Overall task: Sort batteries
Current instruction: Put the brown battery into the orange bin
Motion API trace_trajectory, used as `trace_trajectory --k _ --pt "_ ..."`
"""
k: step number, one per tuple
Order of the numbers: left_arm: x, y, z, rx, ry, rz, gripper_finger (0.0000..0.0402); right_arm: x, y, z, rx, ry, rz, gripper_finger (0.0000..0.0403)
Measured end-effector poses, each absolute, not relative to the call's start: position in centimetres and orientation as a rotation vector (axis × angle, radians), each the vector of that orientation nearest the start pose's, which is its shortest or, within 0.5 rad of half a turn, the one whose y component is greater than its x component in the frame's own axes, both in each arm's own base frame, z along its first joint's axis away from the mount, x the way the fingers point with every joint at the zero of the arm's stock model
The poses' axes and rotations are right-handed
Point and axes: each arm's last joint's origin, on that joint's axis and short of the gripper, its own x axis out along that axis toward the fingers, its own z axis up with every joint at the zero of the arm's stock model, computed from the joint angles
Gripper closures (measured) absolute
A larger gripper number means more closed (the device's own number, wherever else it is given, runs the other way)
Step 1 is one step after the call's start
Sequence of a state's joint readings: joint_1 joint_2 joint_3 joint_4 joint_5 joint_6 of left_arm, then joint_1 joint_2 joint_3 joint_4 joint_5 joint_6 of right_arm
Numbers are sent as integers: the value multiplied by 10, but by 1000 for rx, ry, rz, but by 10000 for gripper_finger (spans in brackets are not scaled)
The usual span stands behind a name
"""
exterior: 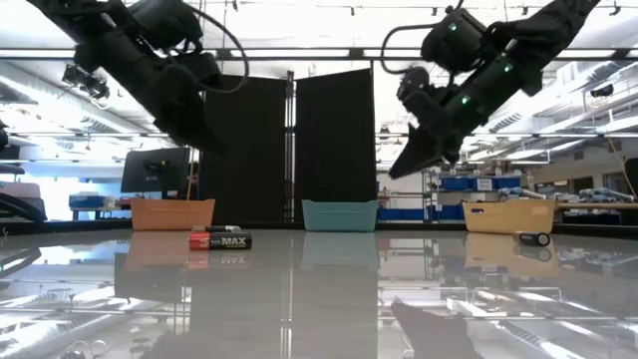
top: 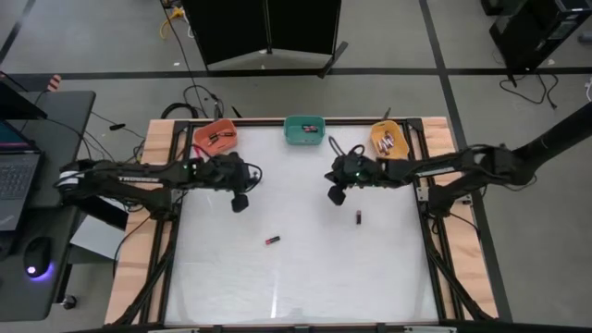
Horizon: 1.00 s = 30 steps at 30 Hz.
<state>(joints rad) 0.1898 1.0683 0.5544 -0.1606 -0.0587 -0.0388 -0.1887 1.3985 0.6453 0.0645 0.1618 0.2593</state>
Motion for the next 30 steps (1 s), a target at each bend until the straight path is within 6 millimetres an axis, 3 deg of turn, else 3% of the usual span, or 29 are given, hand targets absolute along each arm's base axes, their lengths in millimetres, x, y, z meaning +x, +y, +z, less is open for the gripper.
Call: trace_trajectory --k 9,16,23,30 --pt "192 39 190 -213 887 307 386 284 -48 148 233 661 -381 392" --pt "192 39 188 -249 893 349 374 286 -49 143 232 665 -380 381" --pt "196 40 179 -288 936 385 312 287 -49 143 228 657 -377 393" --pt "205 45 165 -202 973 458 238 287 -48 144 228 654 -375 381"
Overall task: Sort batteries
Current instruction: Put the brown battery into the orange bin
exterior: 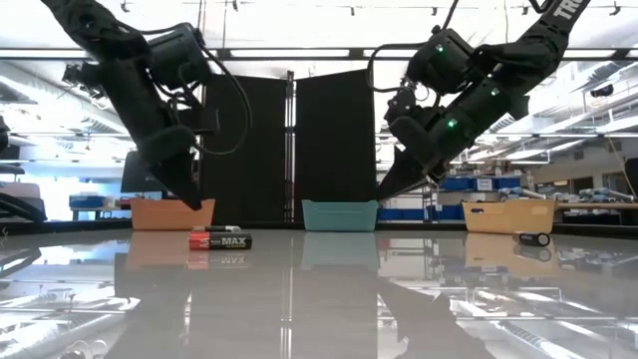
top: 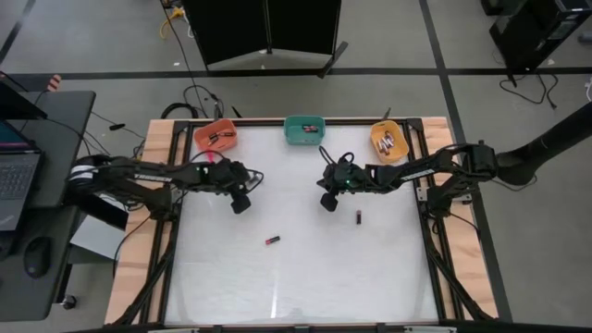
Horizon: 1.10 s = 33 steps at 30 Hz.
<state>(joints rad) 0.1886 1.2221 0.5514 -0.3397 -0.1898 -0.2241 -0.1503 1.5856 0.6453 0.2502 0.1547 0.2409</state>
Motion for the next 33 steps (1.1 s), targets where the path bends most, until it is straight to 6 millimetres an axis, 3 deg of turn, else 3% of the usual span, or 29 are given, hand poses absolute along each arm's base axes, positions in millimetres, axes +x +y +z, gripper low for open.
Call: trace_trajectory --k 9,16,24,33 --pt "216 50 147 -166 1015 512 206 288 -43 144 215 657 -355 388" --pt "219 60 142 -169 996 568 206 288 -42 144 214 658 -351 386" --pt "221 66 136 -197 1009 515 206 288 -42 144 208 658 -349 385" --pt "223 72 126 -232 1045 515 232 288 -41 144 205 661 -345 393"
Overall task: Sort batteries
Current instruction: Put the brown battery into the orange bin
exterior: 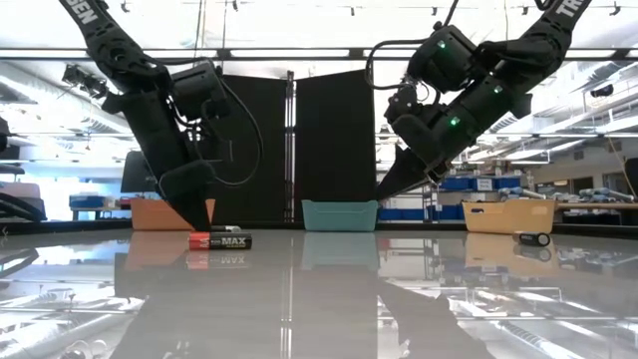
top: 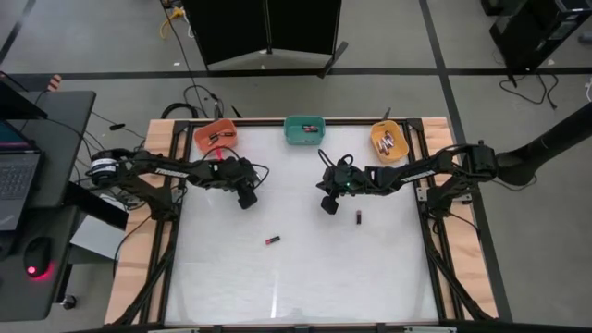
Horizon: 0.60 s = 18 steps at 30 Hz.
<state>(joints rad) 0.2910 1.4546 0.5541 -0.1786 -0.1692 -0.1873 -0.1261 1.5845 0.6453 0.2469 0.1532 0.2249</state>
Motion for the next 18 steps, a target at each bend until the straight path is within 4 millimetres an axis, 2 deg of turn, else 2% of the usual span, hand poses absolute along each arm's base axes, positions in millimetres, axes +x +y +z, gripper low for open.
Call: trace_trajectory --k 6,13,18 --pt "222 71 125 -256 1064 483 272 288 -40 144 204 661 -343 383" --pt "222 70 124 -259 1079 424 351 288 -40 144 204 661 -343 391" --pt "220 67 127 -272 1086 393 353 288 -40 144 204 661 -343 388"
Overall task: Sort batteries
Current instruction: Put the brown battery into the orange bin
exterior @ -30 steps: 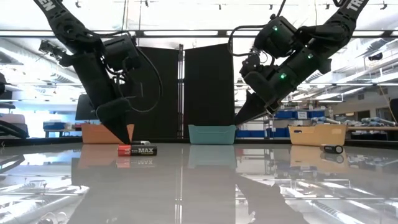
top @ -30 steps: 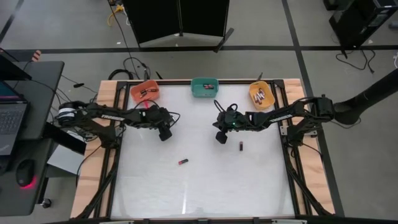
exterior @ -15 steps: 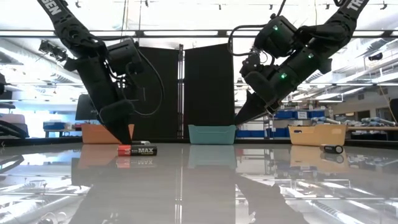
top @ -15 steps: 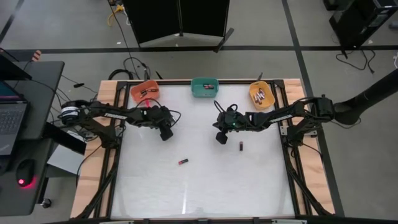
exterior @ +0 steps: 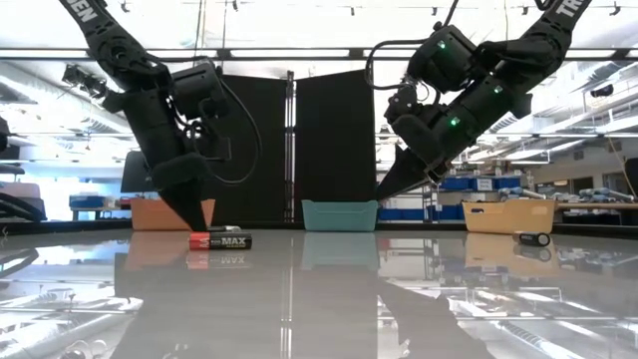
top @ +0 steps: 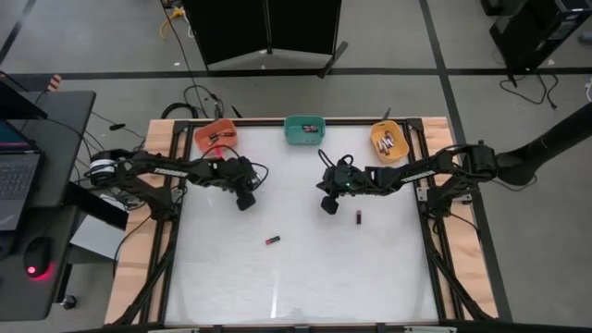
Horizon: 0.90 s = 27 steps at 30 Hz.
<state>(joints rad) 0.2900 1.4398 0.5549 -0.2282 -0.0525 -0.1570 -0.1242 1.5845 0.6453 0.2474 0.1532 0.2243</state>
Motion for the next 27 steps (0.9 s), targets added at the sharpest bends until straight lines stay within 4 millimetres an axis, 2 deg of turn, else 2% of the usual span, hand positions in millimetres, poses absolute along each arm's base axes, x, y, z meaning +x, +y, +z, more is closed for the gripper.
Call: trace_trajectory --k 6,8,14,22,27 --pt "208 49 143 -272 1094 264 353 288 -40 144 204 661 -343 385" --pt "208 45 154 -282 1045 247 353 288 -40 144 204 661 -343 391" --pt "200 44 180 -303 909 349 353 289 -40 144 204 653 -342 387" --pt "188 70 215 -250 826 683 353 289 -39 145 200 642 -336 393" --pt "174 102 220 -237 853 862 353 290 -39 145 194 642 -334 388"
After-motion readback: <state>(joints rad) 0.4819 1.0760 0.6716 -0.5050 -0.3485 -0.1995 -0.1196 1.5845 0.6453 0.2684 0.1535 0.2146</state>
